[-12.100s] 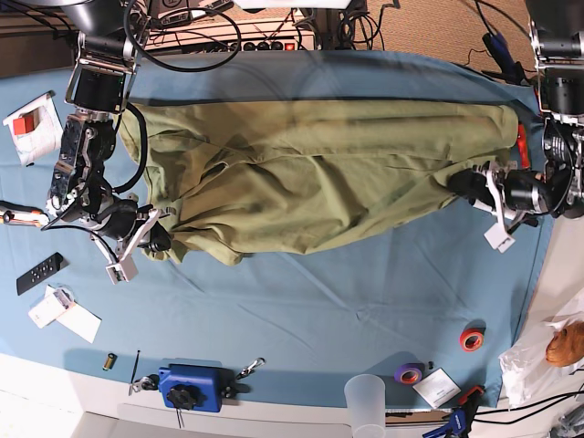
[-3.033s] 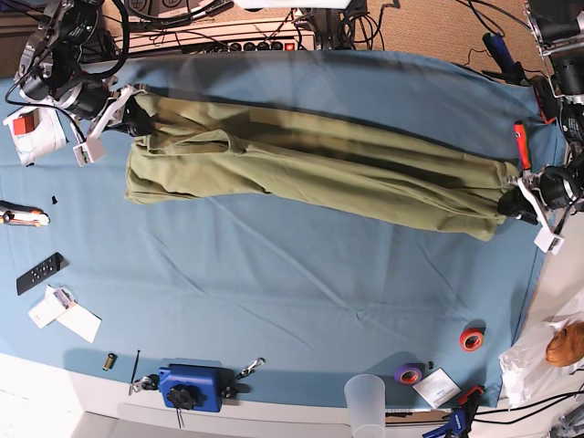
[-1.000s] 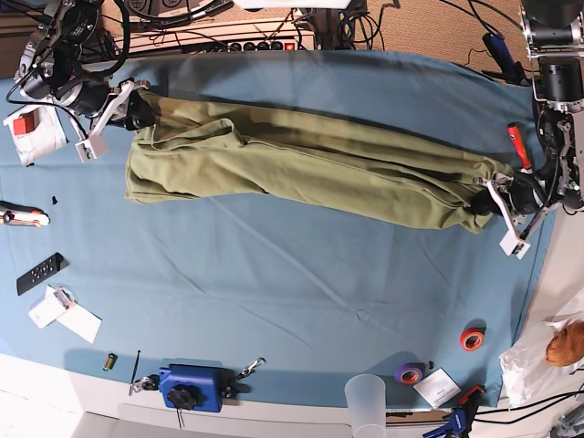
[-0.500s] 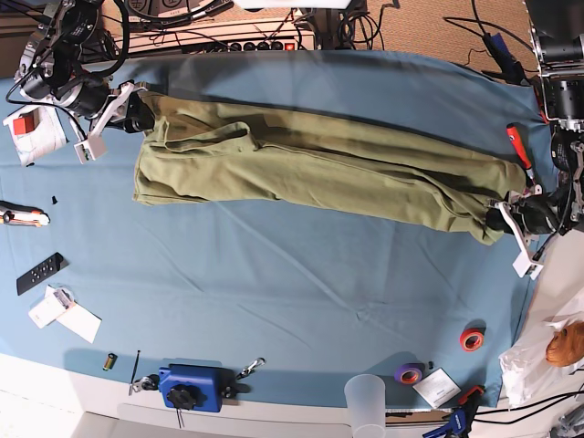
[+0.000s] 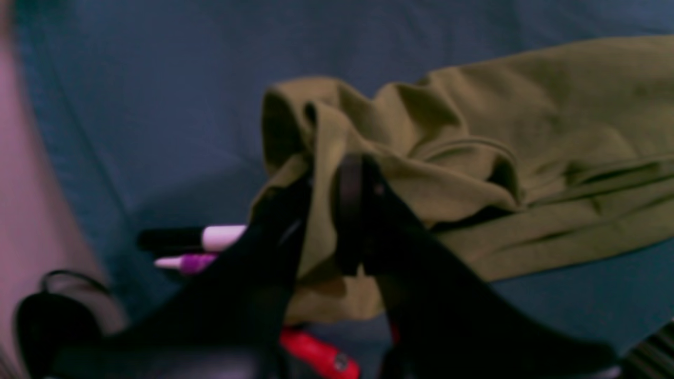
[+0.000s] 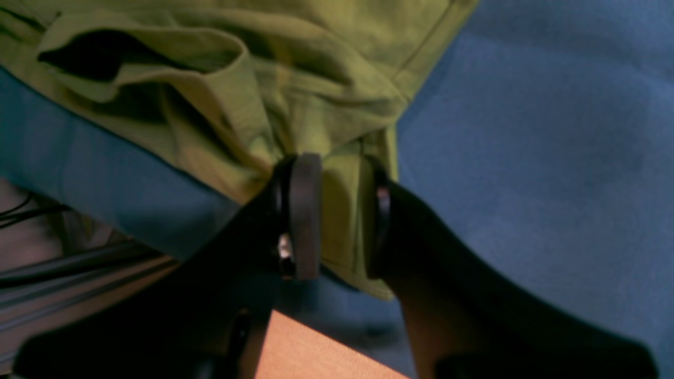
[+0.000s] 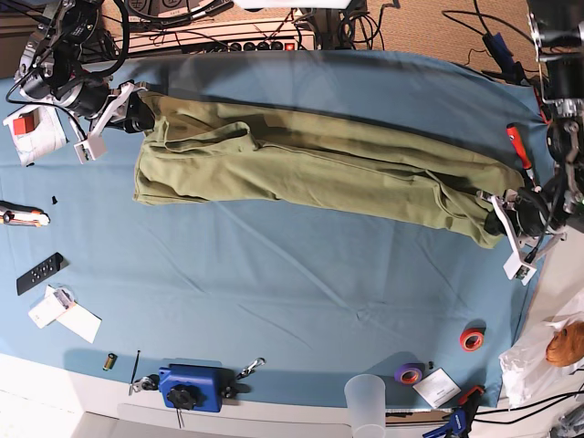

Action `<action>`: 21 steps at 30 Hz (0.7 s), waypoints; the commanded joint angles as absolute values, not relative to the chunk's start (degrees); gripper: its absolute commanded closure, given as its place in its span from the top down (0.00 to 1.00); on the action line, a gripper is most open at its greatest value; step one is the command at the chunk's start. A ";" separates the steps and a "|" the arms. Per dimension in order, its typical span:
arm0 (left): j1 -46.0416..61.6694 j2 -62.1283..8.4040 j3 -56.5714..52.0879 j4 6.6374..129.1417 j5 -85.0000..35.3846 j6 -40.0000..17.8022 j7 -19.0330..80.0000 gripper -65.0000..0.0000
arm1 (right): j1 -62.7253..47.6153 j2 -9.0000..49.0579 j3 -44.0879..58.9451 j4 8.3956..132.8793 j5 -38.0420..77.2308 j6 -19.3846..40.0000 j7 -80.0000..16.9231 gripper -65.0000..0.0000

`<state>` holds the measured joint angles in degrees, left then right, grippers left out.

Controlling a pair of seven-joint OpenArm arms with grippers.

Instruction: Layout the t-shirt on the table in an organized manner, then fold the t-shirt properly

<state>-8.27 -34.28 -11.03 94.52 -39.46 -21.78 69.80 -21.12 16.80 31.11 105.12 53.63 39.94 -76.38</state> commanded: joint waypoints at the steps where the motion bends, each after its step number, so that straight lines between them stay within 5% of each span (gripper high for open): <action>1: -8.45 -35.22 -11.55 97.21 -38.85 -21.19 68.51 0.00 | -20.95 17.65 31.57 106.06 54.59 40.00 -75.00 0.21; 21: -1.58 -17.32 -11.38 109.40 -33.30 -20.27 64.40 0.00 | -20.93 17.63 31.57 106.06 54.57 40.00 -72.42 0.21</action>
<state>-0.69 -16.82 -11.27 108.31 -32.45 -20.32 65.54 -21.12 16.80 31.11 105.12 53.58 39.94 -73.65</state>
